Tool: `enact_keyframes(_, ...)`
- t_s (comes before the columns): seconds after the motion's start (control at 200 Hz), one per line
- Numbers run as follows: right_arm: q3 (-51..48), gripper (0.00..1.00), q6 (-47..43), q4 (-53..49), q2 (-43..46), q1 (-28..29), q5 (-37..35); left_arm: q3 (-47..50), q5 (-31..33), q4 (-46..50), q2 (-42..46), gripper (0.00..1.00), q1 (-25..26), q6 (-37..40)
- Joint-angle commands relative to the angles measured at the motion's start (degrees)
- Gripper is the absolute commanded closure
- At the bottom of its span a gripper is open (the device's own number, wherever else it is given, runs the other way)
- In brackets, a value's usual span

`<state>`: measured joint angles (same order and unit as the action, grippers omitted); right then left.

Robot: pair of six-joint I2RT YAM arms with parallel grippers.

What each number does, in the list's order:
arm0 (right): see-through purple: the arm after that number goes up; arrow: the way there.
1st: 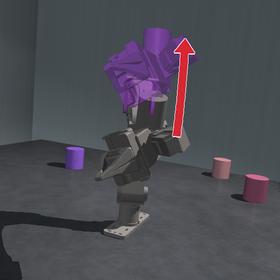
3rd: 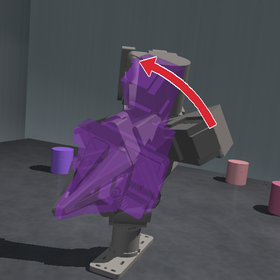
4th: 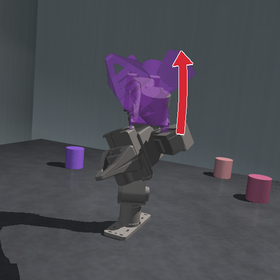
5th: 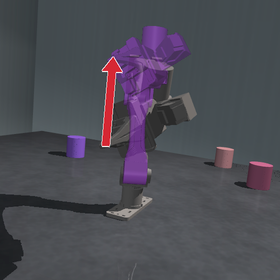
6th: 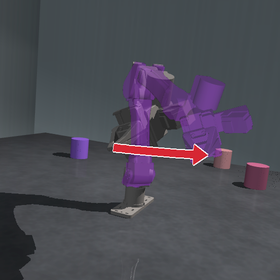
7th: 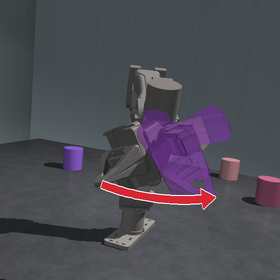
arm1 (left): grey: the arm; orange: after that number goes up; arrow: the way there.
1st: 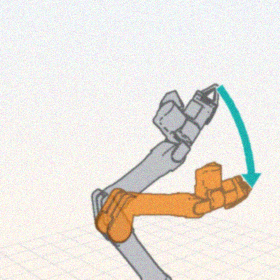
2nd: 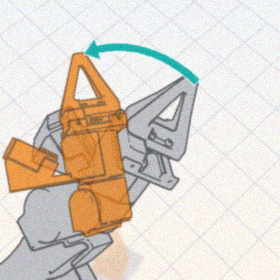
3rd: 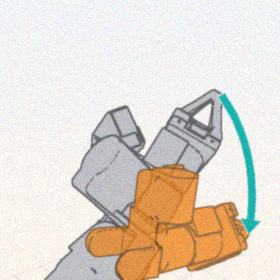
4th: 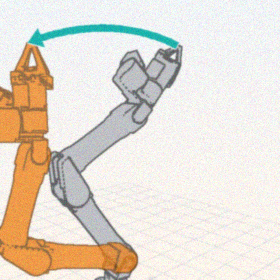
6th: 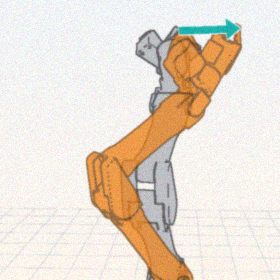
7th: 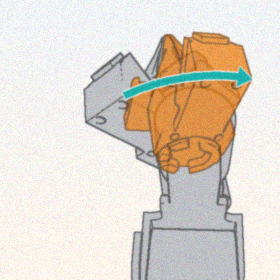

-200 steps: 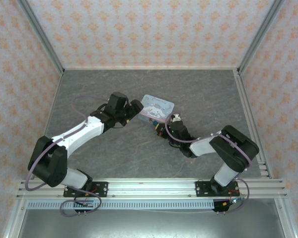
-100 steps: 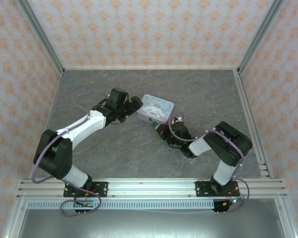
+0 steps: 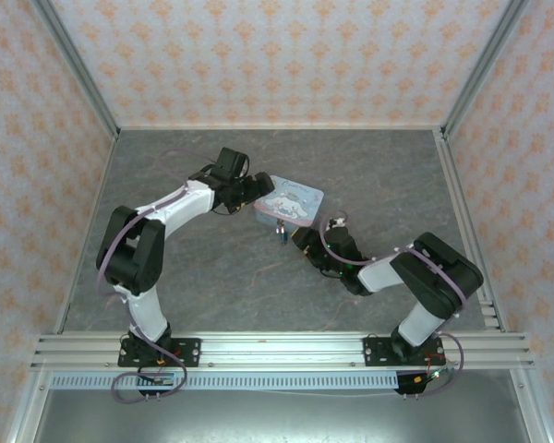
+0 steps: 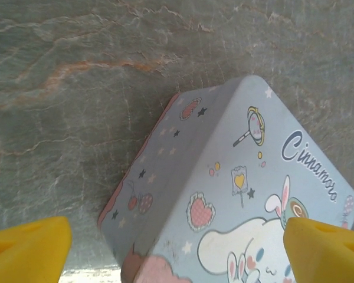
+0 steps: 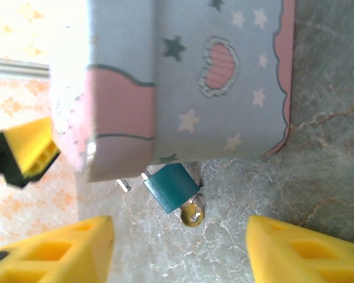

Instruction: Unlock the padlock with the key

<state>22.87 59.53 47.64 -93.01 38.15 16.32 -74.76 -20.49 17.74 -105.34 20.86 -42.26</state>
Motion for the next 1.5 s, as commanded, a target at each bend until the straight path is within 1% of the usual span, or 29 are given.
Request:
enact_keyframes(0.0,0.4,0.34,-5.3,-1.47,1.88,-0.53,0.23,-2.75,-2.15,4.01,-2.11,0.09,-0.45,3.59)
enact_keyframes(0.13,3.77,0.35,-6.77,1.08,-0.24,-0.75,4.89,-1.91,-2.45,3.89,-3.67,0.12,-0.47,3.41)
enact_keyframes(0.21,4.99,0.35,-6.87,2.94,-1.51,-1.7,5.73,-0.48,-2.28,3.67,-3.67,0.13,-0.5,3.4)
enact_keyframes(0.41,7.98,0.35,-9.76,3.16,-3.53,-7.25,9.56,4.23,-1.16,3.5,-1.84,0.14,-0.52,3.59)
enact_keyframes(0.48,9.46,0.35,-11.57,2.78,-4.65,-9.35,12.1,5.93,-1.35,3.52,-1.07,0.14,-0.41,3.41)
enact_keyframes(0.616,12.29,0.35,-14.94,5.21,-7.89,-13.51,18.28,9.26,-1.56,3.33,0.76,0.15,-0.38,2.76)
enact_keyframes(0.731,11.99,0.35,-17.26,7.53,-9.02,-15.32,20.5,12.06,-1.83,1.88,2.37,0.15,-0.4,1.37)
enact_keyframes(0.946,5.95,0.35,-20.35,11.78,-6.8,-15.55,22.68,13.37,-1.86,0.66,3.5,0.15,-0.32,-0.23)
enact_keyframes(1.106,2.69,0.37,-20.84,14.77,-6.71,-15.49,24.18,13.31,-1.64,0.55,3.73,0.15,-0.22,-0.78)
enact_keyframes(1.271,3.59,0.4,-20.77,18.38,-9.32,-14.18,26.38,13.3,-1.37,0.53,3.61,0.15,-0.15,-1.07)
enact_keyframes(1.491,6.42,0.42,-21.2,18.82,-12.35,-12.33,24.88,13.12,-1.12,0.78,3.19,0.15,-0.12,-1.29)
